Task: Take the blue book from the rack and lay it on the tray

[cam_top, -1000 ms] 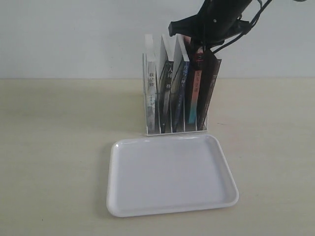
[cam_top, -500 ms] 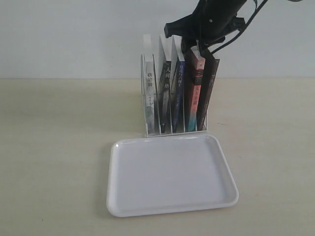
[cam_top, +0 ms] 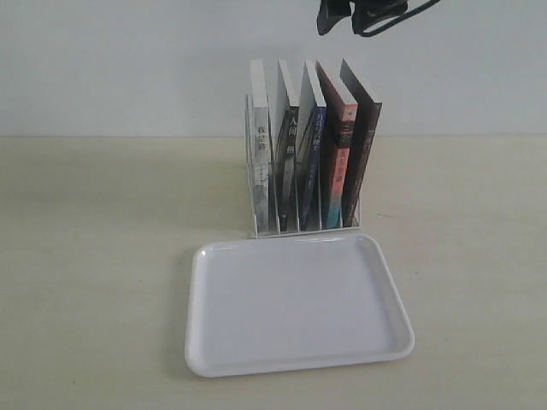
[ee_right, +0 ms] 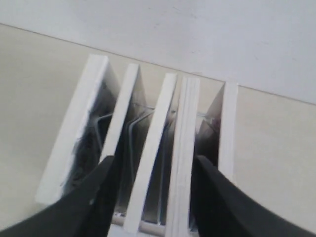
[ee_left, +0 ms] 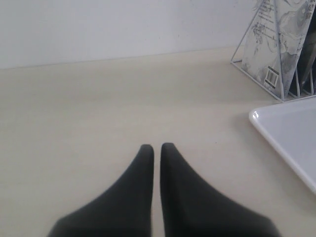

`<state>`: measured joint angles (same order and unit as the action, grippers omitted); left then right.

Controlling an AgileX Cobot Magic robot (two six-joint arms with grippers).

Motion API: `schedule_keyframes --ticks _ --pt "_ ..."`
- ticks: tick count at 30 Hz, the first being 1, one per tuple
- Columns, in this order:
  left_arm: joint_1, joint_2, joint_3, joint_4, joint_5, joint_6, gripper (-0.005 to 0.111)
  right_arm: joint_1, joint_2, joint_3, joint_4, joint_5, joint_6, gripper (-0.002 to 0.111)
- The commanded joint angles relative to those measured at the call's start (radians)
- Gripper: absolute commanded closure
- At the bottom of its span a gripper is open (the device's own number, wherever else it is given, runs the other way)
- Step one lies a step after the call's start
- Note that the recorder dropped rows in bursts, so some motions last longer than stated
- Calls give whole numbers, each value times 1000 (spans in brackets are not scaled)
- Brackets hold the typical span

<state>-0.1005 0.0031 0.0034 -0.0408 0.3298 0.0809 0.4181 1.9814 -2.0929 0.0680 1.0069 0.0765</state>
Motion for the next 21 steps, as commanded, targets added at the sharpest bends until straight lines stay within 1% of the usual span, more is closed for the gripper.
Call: schedule_keyframes --ticks 1,5,8,11,14,21 --pt "0 -3 -3 1 -15 -7 102 12 -3 0 120 29 -44 63" --pt "0 -3 -3 1 -15 -7 102 63 -3 0 118 3 -44 63" --pt "0 -3 -3 1 -15 -7 102 111 -1 0 82 -31 -35 63" --pt "0 -3 -3 1 -15 -7 102 133 11 0 24 -63 10 63" --pt "0 -3 -3 1 -15 -7 102 129 38 0 6 -55 58 63" --pt "0 -3 -3 1 -15 -7 102 120 116 0 -36 -68 76 63"
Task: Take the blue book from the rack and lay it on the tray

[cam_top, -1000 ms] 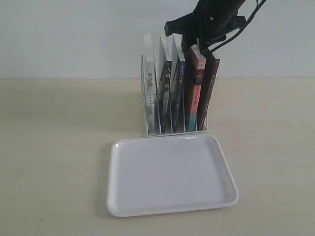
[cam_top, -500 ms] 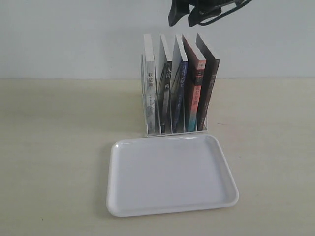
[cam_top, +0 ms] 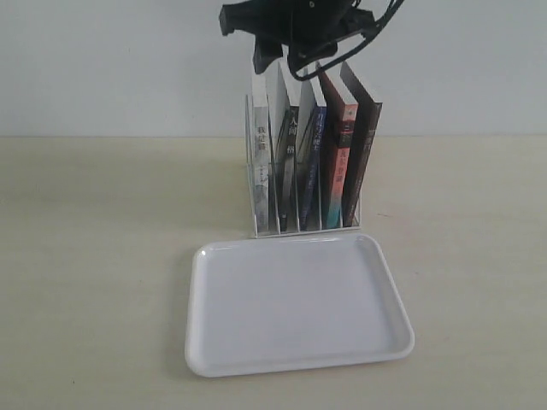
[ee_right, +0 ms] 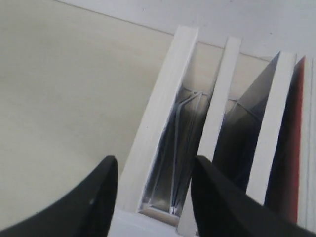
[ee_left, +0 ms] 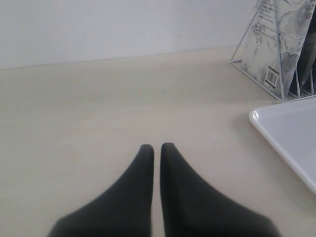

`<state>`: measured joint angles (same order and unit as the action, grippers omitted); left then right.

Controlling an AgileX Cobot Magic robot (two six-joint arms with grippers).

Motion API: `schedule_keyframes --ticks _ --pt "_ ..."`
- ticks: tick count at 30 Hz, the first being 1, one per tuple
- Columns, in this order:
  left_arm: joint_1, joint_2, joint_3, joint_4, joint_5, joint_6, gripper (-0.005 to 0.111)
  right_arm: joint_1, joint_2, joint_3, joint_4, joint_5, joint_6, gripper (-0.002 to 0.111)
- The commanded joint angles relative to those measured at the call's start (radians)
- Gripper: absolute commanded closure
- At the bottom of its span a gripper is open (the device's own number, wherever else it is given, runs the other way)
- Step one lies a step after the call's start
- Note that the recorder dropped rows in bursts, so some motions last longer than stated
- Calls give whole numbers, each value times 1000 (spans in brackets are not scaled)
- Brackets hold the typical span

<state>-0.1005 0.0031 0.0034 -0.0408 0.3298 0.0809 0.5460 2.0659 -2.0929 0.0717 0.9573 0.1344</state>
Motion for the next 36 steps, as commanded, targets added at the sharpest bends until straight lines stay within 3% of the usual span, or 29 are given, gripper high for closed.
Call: schedule_keyframes --ticks 1,22,32,36 --pt "0 -3 -3 1 -15 -7 102 -8 41 0 -51 -20 22 63" --pt "0 -3 -3 1 -15 -7 102 -37 91 -2 -65 -26 52 63" --pt "0 -3 -3 1 -15 -7 102 -37 109 -4 -60 -25 38 108" --pt "0 -3 -3 1 -15 -7 102 -37 96 -4 -60 -38 40 108"
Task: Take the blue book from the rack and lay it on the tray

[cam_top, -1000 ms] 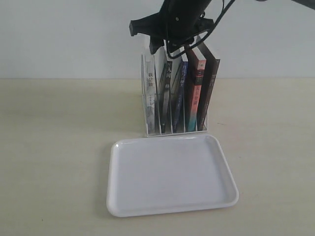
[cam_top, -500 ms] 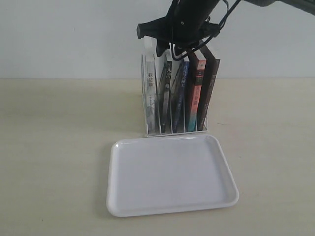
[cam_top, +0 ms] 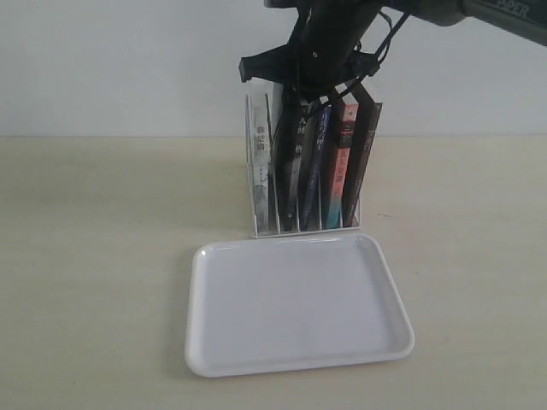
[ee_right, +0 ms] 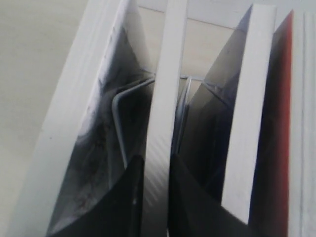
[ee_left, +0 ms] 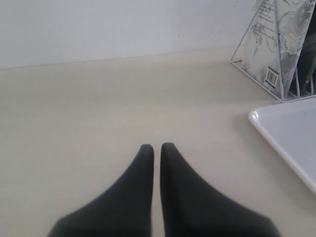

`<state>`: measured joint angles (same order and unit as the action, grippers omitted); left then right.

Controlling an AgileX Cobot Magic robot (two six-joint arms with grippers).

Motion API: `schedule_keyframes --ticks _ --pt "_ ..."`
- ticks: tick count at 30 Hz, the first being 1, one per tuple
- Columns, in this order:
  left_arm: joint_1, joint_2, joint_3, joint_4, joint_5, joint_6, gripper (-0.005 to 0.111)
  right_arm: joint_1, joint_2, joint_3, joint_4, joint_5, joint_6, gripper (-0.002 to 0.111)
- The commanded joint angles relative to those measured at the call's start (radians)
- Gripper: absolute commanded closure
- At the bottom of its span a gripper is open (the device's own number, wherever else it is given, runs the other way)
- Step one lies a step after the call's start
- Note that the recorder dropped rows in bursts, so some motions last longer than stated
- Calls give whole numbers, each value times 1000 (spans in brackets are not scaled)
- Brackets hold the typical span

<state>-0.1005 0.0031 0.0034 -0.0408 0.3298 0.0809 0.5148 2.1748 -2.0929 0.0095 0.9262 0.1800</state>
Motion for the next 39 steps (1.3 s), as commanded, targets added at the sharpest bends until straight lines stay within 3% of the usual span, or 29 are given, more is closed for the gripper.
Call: schedule_keyframes --ticks 1,18,39 --pt "0 -3 -3 1 -15 -7 102 -6 -16 -4 3 -9 -5 108" --pt "0 -3 -3 1 -15 -7 102 -6 -174 -13 4 -52 2 108" --pt "0 -3 -3 1 -15 -7 102 -6 -176 -13 4 -24 13 108"
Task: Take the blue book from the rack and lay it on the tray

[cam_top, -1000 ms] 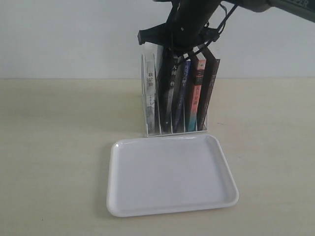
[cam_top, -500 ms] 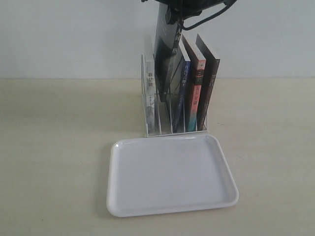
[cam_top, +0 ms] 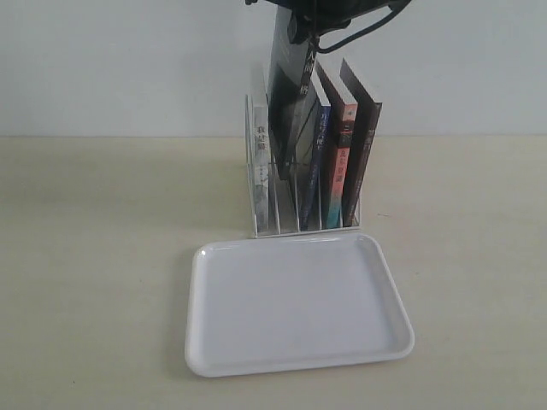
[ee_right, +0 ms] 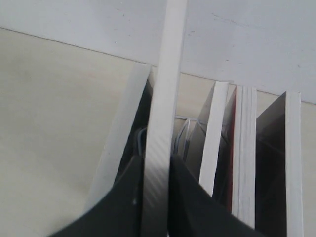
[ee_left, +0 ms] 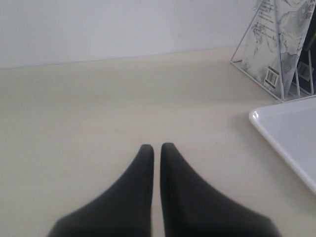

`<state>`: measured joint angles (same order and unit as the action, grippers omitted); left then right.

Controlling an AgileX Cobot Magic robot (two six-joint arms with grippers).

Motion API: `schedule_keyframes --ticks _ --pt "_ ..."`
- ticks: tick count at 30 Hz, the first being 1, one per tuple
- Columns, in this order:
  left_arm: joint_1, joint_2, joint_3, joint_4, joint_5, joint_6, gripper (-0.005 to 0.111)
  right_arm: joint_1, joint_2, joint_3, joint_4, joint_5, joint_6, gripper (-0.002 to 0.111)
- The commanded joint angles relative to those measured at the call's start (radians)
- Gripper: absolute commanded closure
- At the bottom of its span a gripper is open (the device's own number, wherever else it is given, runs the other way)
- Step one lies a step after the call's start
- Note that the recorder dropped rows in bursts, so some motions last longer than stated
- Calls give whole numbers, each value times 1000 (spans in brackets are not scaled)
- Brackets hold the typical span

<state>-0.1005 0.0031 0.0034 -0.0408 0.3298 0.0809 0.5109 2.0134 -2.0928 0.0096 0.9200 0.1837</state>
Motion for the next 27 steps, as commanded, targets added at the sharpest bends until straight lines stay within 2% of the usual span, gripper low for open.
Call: schedule_keyframes --ticks 1,14,16,19,20,27 --pt "0 -3 -3 1 -15 -7 102 -2 -9 -13 4 -9 10 108" --pt "0 -3 -3 1 -15 -7 102 -2 112 -13 -10 -33 20 108" --pt "0 -3 -3 1 -15 -7 102 -2 112 -13 -4 -30 5 98" --pt "0 -3 -3 1 -15 -7 102 -2 112 -13 4 -4 -21 65" --pt "0 -3 -3 1 -15 -7 102 -2 112 -13 4 3 -21 63" --pt "0 -3 -3 1 -15 -7 102 -1 37 -13 11 17 -21 62"
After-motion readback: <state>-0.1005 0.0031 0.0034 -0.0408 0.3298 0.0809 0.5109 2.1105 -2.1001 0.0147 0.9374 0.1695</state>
